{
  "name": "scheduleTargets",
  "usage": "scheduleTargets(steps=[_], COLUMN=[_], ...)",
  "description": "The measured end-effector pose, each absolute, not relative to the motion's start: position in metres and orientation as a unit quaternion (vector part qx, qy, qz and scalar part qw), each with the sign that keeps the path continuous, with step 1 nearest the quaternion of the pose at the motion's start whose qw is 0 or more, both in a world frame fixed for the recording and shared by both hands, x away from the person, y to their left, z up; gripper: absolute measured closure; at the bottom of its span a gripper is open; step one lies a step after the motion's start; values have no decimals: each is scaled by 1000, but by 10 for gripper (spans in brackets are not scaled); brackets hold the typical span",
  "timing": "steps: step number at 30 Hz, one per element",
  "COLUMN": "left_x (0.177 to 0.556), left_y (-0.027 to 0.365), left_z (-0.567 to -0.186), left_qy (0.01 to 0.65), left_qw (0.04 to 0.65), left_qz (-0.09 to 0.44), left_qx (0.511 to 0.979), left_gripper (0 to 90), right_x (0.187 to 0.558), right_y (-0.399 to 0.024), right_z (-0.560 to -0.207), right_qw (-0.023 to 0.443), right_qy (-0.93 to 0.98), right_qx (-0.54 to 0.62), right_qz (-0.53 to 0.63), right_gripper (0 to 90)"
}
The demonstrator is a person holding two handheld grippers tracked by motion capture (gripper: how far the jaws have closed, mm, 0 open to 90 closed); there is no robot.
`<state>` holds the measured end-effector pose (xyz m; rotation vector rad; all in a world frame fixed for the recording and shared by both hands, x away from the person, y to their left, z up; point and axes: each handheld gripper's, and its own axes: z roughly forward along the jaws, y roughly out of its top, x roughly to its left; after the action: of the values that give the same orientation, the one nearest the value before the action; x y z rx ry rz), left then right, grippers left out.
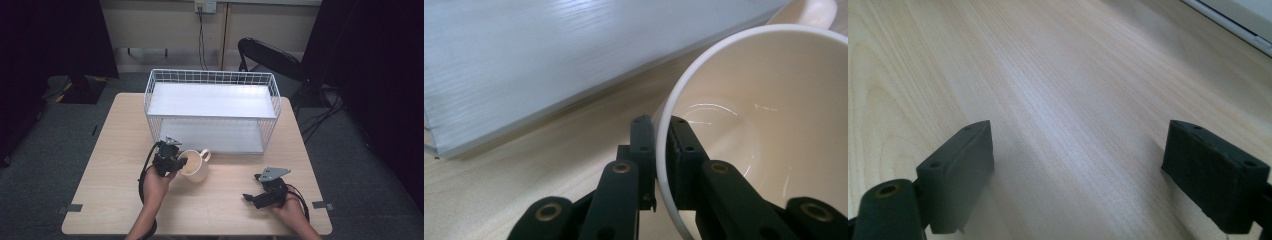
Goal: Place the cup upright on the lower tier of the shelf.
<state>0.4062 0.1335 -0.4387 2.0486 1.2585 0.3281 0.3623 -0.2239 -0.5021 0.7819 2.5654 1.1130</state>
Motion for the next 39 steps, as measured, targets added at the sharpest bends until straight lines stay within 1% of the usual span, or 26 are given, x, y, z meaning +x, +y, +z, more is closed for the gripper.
scheduleTargets(steps=[15, 39], left_x=[414, 426], left_y=[132, 124], left_z=[-435, -428], left_qy=[490, 502], left_qw=[348, 366], left_qz=[153, 210], left_qx=[784, 755], left_gripper=[835, 836], right_x=[362, 362], right_y=[-224, -224], right_z=[-502, -502], right_qw=[119, 119], right_qy=[877, 877], right_qx=[267, 267], right_qz=[381, 381], right_gripper=[122, 122])
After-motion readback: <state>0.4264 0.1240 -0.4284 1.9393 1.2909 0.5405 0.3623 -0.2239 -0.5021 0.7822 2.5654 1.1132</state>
